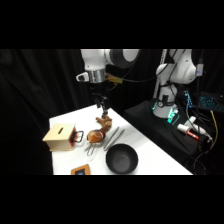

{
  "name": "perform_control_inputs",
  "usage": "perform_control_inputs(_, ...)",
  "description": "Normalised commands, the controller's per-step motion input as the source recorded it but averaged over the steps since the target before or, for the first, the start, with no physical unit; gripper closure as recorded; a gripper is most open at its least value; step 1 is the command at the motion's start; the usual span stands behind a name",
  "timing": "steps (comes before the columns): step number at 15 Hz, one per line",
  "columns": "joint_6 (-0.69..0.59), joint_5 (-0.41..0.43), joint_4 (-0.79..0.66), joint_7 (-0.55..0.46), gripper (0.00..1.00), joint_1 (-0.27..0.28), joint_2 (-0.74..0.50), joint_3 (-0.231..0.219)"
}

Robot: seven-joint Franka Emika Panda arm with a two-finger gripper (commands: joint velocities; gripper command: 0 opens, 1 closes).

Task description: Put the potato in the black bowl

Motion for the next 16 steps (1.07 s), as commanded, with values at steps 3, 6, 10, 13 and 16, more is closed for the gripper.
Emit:
perform_control_inputs(3, 0.05, -0.039, 0.1, 0.06, 0.0, -0.017, 0.09, 0.013)
perform_control_inputs(6, 0.17, -0.066, 0.26, 0.09, 0.0, -0.02, 0.23, 0.004)
perform_control_inputs(10, 0.17, -0.113, 0.33, 0.1, 0.0, -0.02, 0.29, -0.013)
perform_control_inputs(13, 0.16, -0.132, 0.26, 0.09, 0.0, -0.022, 0.32, -0.031)
perform_control_inputs(16, 0.21, -0.099, 0.22, 0.07, 0.0, -0.037, 0.35, -0.028)
